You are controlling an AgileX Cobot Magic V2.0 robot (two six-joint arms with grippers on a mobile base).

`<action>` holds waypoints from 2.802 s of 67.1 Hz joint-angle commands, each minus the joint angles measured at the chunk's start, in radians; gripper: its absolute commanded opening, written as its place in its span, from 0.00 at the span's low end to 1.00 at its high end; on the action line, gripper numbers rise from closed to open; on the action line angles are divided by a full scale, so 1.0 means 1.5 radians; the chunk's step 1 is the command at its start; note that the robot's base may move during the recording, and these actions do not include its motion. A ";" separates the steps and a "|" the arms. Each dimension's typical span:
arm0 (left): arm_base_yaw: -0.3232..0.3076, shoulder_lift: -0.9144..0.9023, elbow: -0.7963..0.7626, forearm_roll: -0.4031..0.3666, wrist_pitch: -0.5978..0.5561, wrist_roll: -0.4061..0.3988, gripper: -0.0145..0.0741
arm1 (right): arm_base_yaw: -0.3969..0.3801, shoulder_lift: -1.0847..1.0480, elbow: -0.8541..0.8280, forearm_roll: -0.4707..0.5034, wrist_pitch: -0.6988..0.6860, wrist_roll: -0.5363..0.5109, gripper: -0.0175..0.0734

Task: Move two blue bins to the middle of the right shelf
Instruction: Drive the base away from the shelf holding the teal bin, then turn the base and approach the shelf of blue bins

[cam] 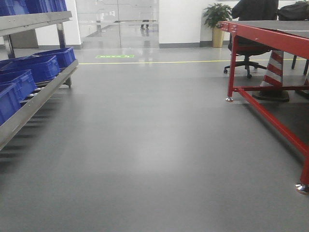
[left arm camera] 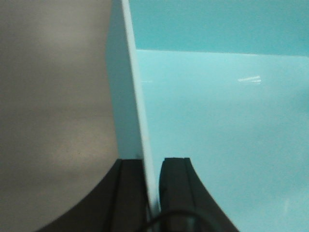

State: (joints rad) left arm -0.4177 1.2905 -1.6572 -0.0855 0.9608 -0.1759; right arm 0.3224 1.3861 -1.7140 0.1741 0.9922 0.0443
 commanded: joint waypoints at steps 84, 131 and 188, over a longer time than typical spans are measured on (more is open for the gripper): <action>0.000 -0.011 -0.008 0.007 -0.024 0.007 0.04 | -0.007 -0.004 -0.005 -0.038 -0.023 0.000 0.03; 0.000 -0.011 -0.008 0.008 -0.024 0.007 0.04 | -0.007 0.000 -0.005 -0.038 -0.026 0.000 0.03; 0.000 -0.011 -0.008 0.008 -0.024 0.007 0.04 | -0.007 0.000 -0.005 -0.038 -0.026 0.000 0.03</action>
State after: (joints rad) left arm -0.4177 1.2961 -1.6572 -0.0855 0.9590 -0.1759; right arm 0.3224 1.3901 -1.7140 0.1705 0.9922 0.0443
